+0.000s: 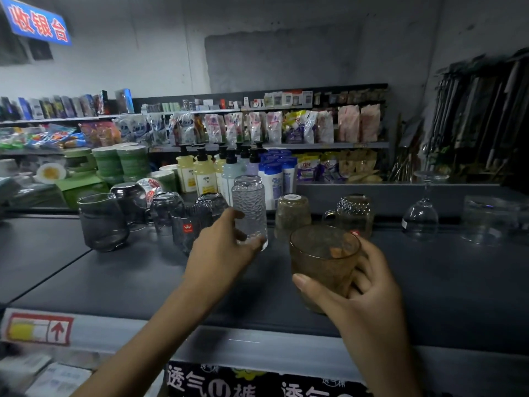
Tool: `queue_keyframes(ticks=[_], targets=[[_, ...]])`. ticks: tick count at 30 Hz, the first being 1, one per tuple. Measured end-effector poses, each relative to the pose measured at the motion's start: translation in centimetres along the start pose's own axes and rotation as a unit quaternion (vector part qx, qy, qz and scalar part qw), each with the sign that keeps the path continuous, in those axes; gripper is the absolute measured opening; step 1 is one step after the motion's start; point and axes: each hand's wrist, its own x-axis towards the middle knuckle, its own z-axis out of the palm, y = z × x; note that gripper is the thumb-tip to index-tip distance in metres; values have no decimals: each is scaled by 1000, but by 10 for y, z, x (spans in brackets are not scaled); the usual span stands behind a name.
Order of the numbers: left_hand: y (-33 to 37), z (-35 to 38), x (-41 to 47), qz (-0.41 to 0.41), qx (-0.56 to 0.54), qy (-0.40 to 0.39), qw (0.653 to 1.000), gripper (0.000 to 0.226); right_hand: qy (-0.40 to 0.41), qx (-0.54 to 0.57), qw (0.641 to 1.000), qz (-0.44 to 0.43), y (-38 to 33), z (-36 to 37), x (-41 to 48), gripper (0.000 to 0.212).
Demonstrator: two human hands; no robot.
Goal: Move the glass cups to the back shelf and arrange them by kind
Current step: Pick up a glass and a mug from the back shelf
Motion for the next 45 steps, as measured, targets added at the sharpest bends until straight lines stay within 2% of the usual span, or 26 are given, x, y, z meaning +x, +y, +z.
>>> queue_keyframes(ticks=[2,4,6,9,15,18,22,32,41,45], targets=[[6,-3,-21,15,-180,-66,981,46,-19,-3,1000,8,-4,-3,1,73],[11,-6,-37,-3,-337,-153,929,48,-44,-4,999,17,-8,-6,3,69],[14,-4,-45,-12,-409,-220,886,54,-79,-4,996,29,-13,-10,5,63],[22,0,-49,-3,-442,-244,863,48,-129,-21,991,36,-17,-14,9,60],[24,2,-41,16,-436,-221,872,46,-176,-94,979,37,-13,-22,37,72],[24,3,-29,18,-425,-213,879,51,-205,-134,969,34,-11,-20,61,71],[21,9,-6,7,-398,-200,896,58,-187,-187,964,-3,2,-12,96,71],[13,34,24,-30,-397,-163,903,53,-183,-188,965,5,28,1,132,79],[9,43,26,-23,-391,-140,909,52,-158,-194,968,4,43,4,134,77],[7,47,25,-15,-382,-134,914,45,-152,-210,966,-1,46,6,134,86]])
